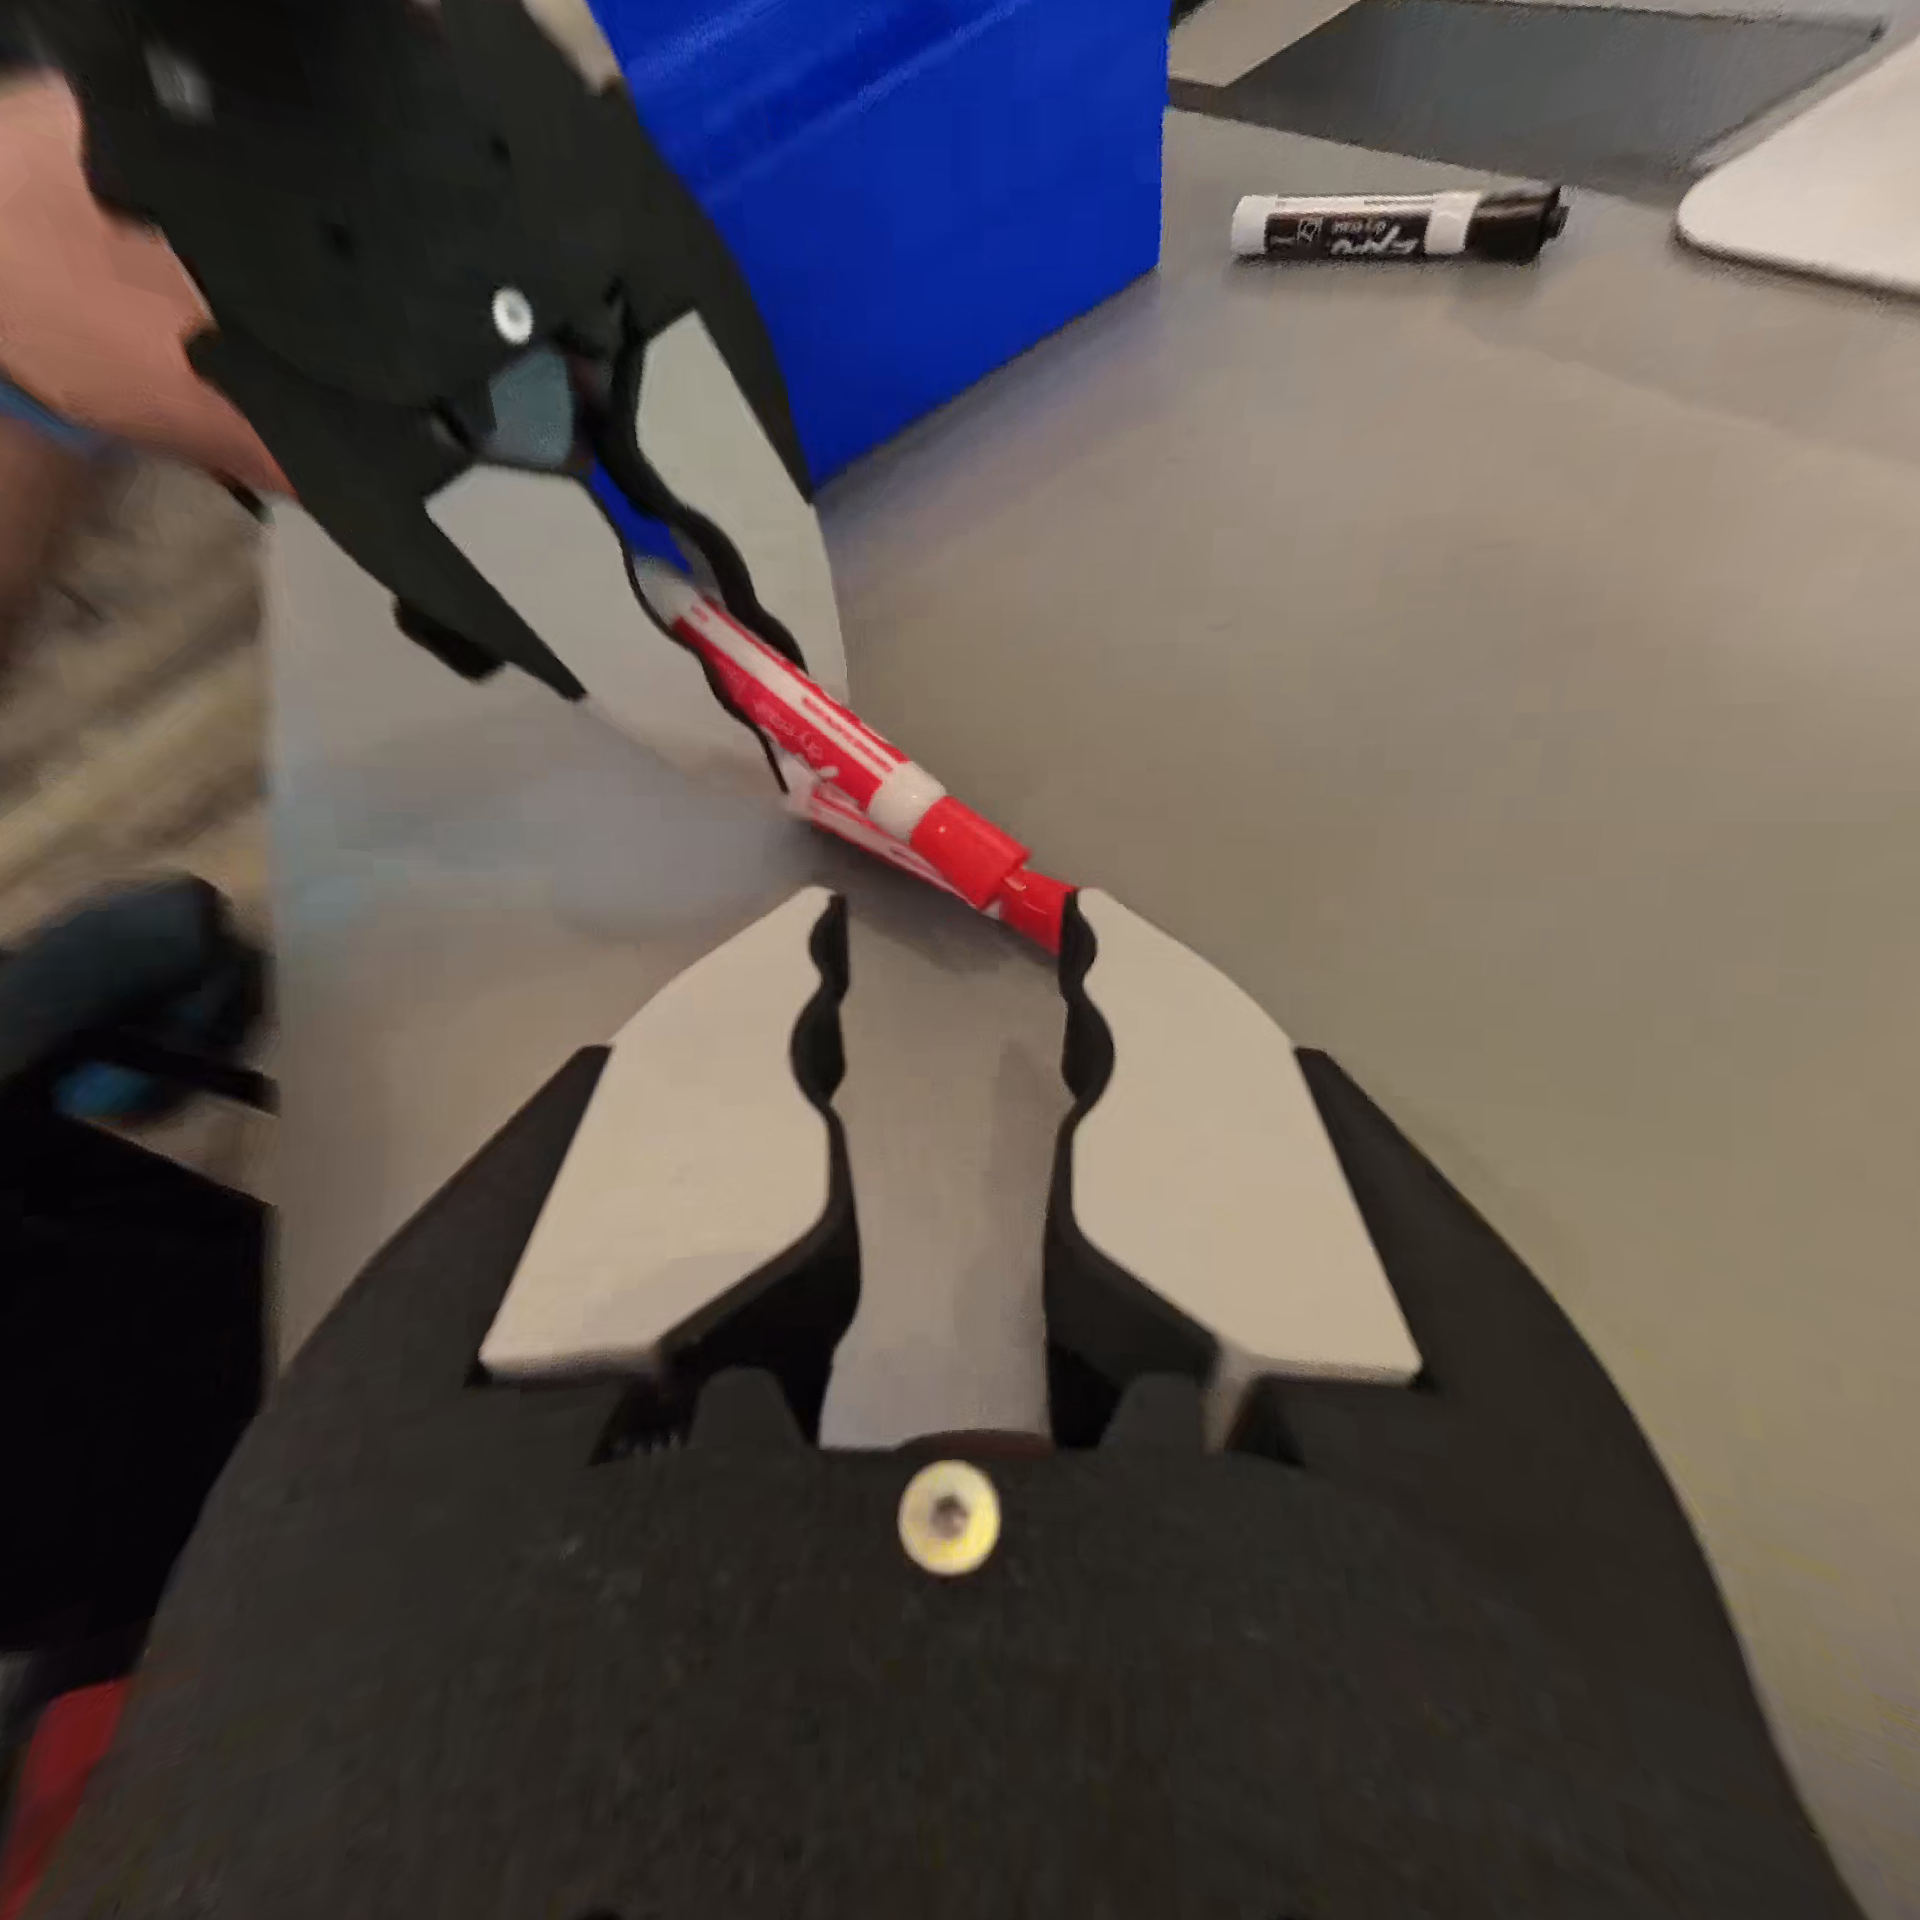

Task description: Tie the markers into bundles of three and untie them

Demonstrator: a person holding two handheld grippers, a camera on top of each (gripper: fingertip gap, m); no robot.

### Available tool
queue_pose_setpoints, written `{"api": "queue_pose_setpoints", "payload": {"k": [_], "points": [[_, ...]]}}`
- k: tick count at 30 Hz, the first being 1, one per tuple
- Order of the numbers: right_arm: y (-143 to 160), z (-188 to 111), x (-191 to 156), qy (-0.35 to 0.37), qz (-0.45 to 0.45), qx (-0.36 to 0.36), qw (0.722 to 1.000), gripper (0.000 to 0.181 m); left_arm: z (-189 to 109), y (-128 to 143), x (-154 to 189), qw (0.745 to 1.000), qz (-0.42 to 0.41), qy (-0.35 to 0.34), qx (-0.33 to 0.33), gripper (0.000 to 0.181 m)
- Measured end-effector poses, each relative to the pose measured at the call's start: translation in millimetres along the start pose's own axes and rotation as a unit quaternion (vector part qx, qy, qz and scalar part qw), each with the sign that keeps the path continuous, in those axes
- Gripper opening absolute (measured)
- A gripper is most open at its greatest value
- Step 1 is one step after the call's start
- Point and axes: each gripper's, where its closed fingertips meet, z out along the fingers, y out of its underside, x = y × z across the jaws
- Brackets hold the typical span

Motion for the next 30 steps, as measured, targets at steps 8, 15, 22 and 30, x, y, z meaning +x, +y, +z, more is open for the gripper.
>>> {"api": "queue_pose_setpoints", "payload": {"k": [8, 15, 22, 30], "points": [[-49, -33, 17, -0.113, 0.362, 0.248, 0.892, 0.045, -16, -64, 10, 0.951, -0.165, 0.082, 0.248, 0.019], [-59, -34, 14, -0.116, 0.362, 0.267, 0.886, 0.019, -16, -90, 44, 0.919, -0.158, 0.148, 0.330, 0.019], [-66, -48, 33, 0.070, 0.101, 0.028, 0.992, 0.019, -6, -42, 28, 0.956, -0.161, 0.063, 0.239, 0.040], [23, 9, 63, 0.112, -0.112, -0.365, 0.918, 0.020, 28, 19, -13, 0.994, -0.068, -0.076, 0.045, 0.040]]}}
